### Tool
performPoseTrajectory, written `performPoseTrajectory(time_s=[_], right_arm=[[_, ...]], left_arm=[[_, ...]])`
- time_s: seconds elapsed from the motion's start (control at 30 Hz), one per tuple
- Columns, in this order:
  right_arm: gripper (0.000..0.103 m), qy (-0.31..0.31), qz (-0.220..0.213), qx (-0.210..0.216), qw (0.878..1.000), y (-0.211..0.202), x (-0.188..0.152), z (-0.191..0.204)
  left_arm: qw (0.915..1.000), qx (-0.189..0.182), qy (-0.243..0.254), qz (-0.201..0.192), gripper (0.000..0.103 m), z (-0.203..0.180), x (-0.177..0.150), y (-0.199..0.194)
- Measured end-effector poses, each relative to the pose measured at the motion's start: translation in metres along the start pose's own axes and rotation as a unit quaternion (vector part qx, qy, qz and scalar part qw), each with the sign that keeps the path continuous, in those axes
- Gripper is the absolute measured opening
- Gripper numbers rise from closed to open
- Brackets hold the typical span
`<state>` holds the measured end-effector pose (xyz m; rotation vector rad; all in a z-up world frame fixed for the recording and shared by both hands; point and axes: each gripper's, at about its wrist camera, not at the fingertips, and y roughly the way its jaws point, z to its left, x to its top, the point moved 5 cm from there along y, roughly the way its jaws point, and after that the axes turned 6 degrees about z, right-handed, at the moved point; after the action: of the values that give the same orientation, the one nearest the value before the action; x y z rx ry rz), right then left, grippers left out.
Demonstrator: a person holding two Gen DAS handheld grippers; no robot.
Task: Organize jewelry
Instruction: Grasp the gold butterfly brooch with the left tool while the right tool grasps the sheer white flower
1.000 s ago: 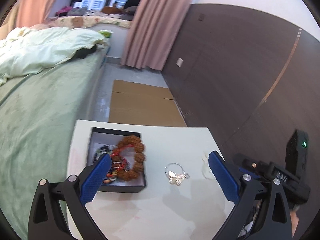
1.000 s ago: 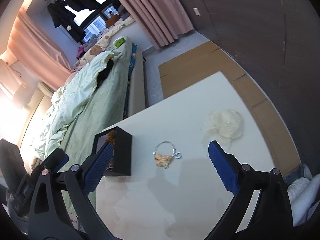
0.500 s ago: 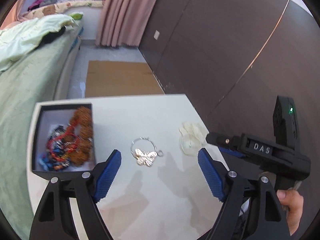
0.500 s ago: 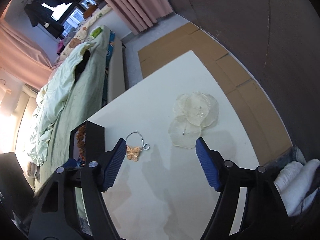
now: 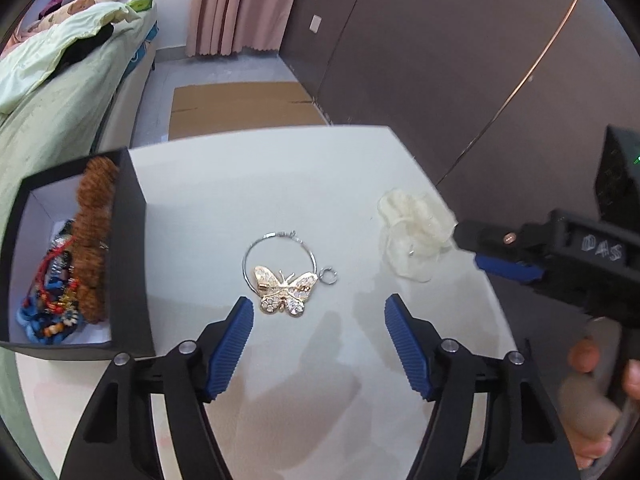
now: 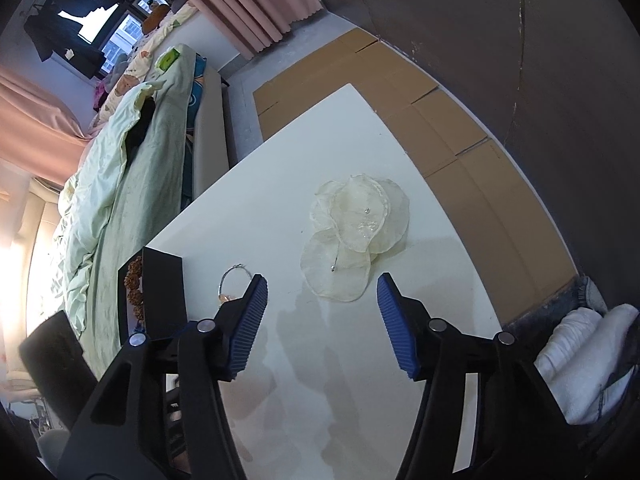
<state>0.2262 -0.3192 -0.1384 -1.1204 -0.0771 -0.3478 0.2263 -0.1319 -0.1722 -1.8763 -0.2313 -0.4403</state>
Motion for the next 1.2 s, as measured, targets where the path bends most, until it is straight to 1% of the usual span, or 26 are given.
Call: performPoseTrajectory(time_s=[0.13,0.2,0.27,0.37,0.47,0.5,0.53,0.57,0.6,0.63,0.67,0.7,0.73,0.77,0.87,0.97,1.0,1.03,1.07,1.1,1.13,1.2], right_arm=[[0.058,0.005,-0.004,-0.003,1.000,0.001,0.005,-0.004],[0.058,0.006,-0.007,-0.009,1.000,0.003,0.010,-0.007],[0.058,0.000,-0.011,-0.025,1.000,0.006,0.016,-0.008],[0.058,-0.007,-0.004,-0.044,0.999,0.016,0.022,-0.011],[0.058,-0.019,0.003,-0.064,0.998,0.027,0.025,-0.010],[0.058,-0.024,0.004,-0.068,0.997,0.031,0.025,-0.009],[0.058,-0.028,0.004,-0.070,0.997,0.033,0.026,-0.008],[0.057,-0.031,0.002,-0.073,0.997,0.034,0.026,-0.007],[0.048,-0.037,-0.001,-0.076,0.996,0.036,0.027,-0.005],[0.043,-0.039,0.000,-0.077,0.996,0.037,0.028,-0.004],[0.035,-0.039,0.002,-0.077,0.996,0.040,0.028,-0.004],[0.018,-0.038,0.003,-0.075,0.996,0.041,0.028,-0.004],[0.010,-0.035,0.005,-0.075,0.997,0.043,0.028,-0.006],[0.004,-0.031,0.005,-0.074,0.997,0.043,0.028,-0.007],[0.003,-0.027,-0.010,-0.067,0.997,0.034,0.028,-0.005],[0.003,-0.025,-0.024,-0.061,0.998,0.023,0.026,-0.001],[0.003,-0.024,-0.029,-0.059,0.998,0.019,0.025,-0.001],[0.003,-0.021,-0.035,-0.059,0.997,0.015,0.024,-0.001],[0.003,-0.018,-0.041,-0.056,0.997,0.010,0.024,-0.001],[0.002,-0.016,-0.045,-0.055,0.997,0.008,0.023,-0.001],[0.002,-0.013,-0.051,-0.052,0.997,0.002,0.023,-0.003],[0.002,-0.009,-0.060,-0.049,0.997,-0.006,0.024,-0.004]], left_arm=[[0.9995,0.028,0.015,0.004,0.062,0.002,0.000,0.014],[0.9992,0.034,0.019,0.008,0.062,0.003,0.000,0.020],[0.9987,0.045,0.020,0.010,0.057,0.007,0.000,0.026],[0.9984,0.052,0.024,0.004,0.054,0.007,0.001,0.027],[0.9966,0.073,0.039,0.001,0.039,0.004,0.001,0.028],[0.9961,0.077,0.043,0.002,0.029,0.004,0.001,0.029],[0.9966,0.070,0.044,0.004,0.021,0.004,0.001,0.028],[0.9974,0.058,0.042,0.007,0.016,0.004,0.001,0.029],[0.9978,0.052,0.041,0.009,0.009,0.004,0.002,0.028],[0.9976,0.055,0.043,0.007,0.006,0.004,0.002,0.026],[0.9974,0.057,0.045,0.003,0.006,0.005,0.003,0.024],[0.9974,0.056,0.045,0.001,0.004,0.005,0.003,0.022],[0.9976,0.053,0.044,0.000,0.003,0.005,0.004,0.020],[0.9977,0.052,0.043,-0.002,0.003,0.006,0.004,0.018],[0.9978,0.046,0.045,-0.010,0.002,0.006,0.005,0.013],[0.9967,0.051,0.054,-0.030,0.004,0.001,0.007,0.004],[0.9965,0.055,0.057,-0.029,0.009,0.000,0.006,0.003],[0.9965,0.056,0.057,-0.025,0.026,-0.001,0.006,0.004],[0.9967,0.056,0.055,-0.022,0.039,-0.001,0.004,0.006],[0.9967,0.056,0.052,-0.026,0.064,-0.002,0.005,0.006],[0.9966,0.054,0.052,-0.034,0.066,-0.003,0.005,0.005],[0.9961,0.055,0.061,-0.034,0.066,-0.008,0.006,0.007]])
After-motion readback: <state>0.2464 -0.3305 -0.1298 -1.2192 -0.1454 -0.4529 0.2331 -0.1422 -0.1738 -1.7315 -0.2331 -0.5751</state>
